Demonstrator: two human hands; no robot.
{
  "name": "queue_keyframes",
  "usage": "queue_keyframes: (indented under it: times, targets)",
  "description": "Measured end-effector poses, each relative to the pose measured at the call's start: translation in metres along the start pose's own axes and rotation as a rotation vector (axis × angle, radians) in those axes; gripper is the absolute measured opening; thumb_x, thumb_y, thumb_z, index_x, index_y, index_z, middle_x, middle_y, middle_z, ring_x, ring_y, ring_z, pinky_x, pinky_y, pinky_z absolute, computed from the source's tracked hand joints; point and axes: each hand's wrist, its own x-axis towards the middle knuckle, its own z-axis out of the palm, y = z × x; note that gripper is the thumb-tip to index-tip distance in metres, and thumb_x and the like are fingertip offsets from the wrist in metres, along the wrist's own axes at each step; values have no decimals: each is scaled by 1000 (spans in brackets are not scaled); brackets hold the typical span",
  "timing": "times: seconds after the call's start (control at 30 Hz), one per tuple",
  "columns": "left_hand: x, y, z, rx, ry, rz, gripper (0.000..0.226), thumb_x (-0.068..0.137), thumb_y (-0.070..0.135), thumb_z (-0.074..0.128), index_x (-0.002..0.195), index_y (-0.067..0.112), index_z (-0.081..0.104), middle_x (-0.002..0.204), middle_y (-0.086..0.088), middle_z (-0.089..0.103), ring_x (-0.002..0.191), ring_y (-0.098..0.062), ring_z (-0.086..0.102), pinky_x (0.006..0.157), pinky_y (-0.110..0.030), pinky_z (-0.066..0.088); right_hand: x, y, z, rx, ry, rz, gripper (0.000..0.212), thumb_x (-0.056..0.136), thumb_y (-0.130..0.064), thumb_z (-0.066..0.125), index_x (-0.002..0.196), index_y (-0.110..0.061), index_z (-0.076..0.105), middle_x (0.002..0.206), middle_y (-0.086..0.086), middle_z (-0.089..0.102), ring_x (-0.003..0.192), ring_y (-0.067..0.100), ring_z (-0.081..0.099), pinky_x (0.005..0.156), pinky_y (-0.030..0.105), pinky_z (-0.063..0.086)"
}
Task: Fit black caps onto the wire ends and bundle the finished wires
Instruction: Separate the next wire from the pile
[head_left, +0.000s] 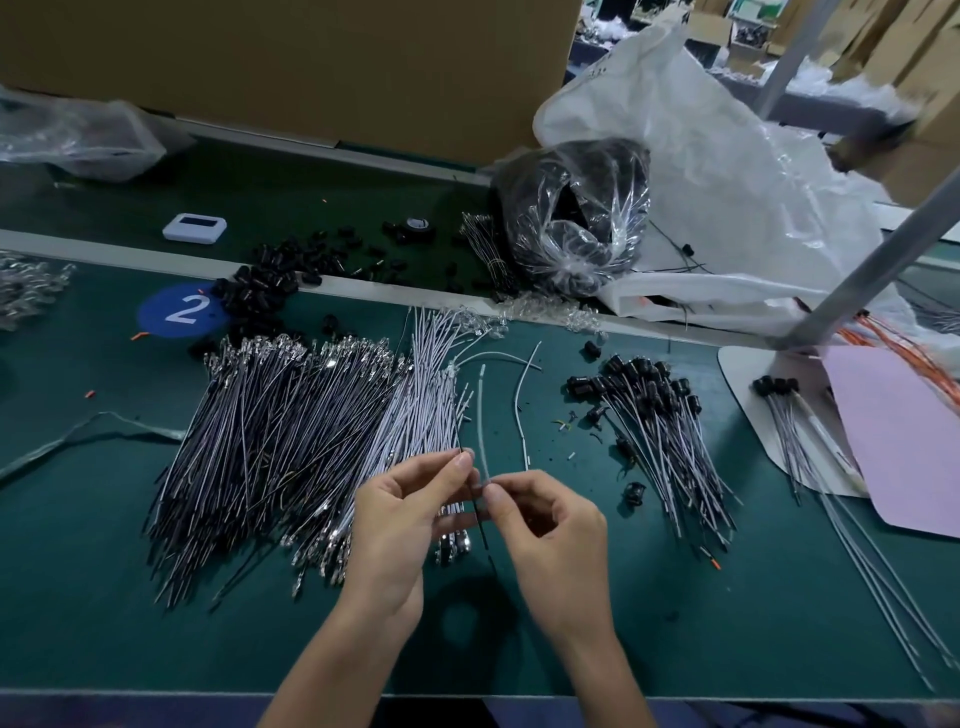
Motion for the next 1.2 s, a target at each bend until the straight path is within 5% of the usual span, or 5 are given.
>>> queue_keyframes:
  times: [0.13, 0.3, 0.47, 0.8, 1.2]
  targets:
    - [3, 5, -3, 17, 6, -21, 21, 82, -1, 67, 100, 10, 67, 68, -10, 68, 53, -13, 61, 49, -20, 52, 2, -1, -8, 63, 75, -42, 16, 86, -7, 72, 81, -22, 71, 75, -7, 73, 72, 12, 68, 68, 22, 52]
    - [1, 12, 4, -18, -178, -183, 12, 73, -1, 65, 74, 8, 73, 59, -8, 59, 44, -10, 51, 40, -16, 43, 6, -3, -14, 40, 29, -151, 12, 85, -7, 72, 84, -18, 70, 93, -12, 73, 95, 11, 68, 84, 24, 50]
    - [3, 14, 8, -348, -301, -423, 10, 66, 3, 65, 74, 2, 71, 57, -4, 53, 40, -7, 44, 35, -16, 37, 8, -6, -15, -36, -64, -176, 11, 85, -13, 67, 81, -22, 65, 77, -14, 68, 77, 6, 65, 75, 15, 47]
    - [6, 12, 0, -8, -97, 77, 21, 65, 24, 75, 83, 15, 80, 91, -2, 75, 60, -5, 58, 50, -17, 49, 4, -4, -16, -30, -65, -66, 18, 86, -3, 69, 80, -19, 67, 70, -7, 69, 69, 14, 68, 67, 30, 56]
    - [1, 10, 3, 16, -48, 128, 15, 68, 20, 73, 81, 16, 81, 82, -2, 75, 64, -7, 64, 55, -18, 52, 4, -11, -12, -14, -110, -23, 17, 86, -5, 70, 79, -20, 69, 71, -6, 71, 70, 14, 68, 69, 30, 57]
